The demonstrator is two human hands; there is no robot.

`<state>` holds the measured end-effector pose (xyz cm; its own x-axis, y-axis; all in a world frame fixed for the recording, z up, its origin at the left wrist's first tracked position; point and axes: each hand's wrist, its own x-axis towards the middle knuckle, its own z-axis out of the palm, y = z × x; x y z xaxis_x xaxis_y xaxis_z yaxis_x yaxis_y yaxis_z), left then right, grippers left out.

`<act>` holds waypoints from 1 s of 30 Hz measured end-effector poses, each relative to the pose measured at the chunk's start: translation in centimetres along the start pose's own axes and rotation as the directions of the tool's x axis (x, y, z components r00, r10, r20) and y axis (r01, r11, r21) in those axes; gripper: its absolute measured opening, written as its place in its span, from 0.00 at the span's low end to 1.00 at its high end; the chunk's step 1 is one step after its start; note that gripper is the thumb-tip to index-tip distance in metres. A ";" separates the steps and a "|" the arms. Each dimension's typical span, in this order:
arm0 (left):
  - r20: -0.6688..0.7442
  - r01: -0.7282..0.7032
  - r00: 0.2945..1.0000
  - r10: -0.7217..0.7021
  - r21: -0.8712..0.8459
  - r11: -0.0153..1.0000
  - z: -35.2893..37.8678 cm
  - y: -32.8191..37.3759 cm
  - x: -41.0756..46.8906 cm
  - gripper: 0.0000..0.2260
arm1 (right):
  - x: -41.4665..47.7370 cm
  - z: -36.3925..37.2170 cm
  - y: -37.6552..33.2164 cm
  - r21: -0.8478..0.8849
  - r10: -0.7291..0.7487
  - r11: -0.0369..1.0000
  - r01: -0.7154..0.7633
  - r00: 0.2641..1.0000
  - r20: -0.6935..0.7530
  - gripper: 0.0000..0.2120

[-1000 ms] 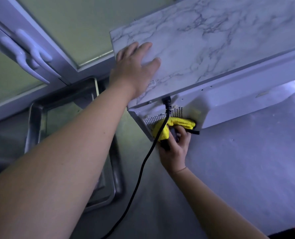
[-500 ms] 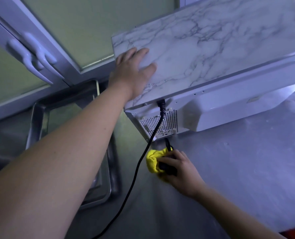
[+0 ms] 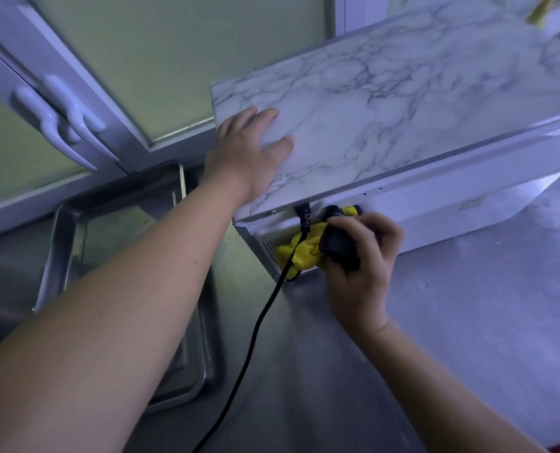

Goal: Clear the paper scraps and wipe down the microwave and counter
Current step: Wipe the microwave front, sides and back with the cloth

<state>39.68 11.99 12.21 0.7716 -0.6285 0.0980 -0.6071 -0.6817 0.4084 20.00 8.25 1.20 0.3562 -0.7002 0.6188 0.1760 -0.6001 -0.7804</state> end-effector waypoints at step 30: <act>-0.045 0.003 0.999 -0.006 -0.079 0.997 0.7 -0.6 0.8 0.31 | -13.3 7.7 8.1 -0.478 0.056 0.877 0.035 0.983 0.176 0.36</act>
<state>40.51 11.67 11.35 0.7831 -0.6068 0.1361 -0.5882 -0.6518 0.4788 23.75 15.67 -14.07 0.5212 -0.6539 0.5484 -0.2719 -0.7363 -0.6196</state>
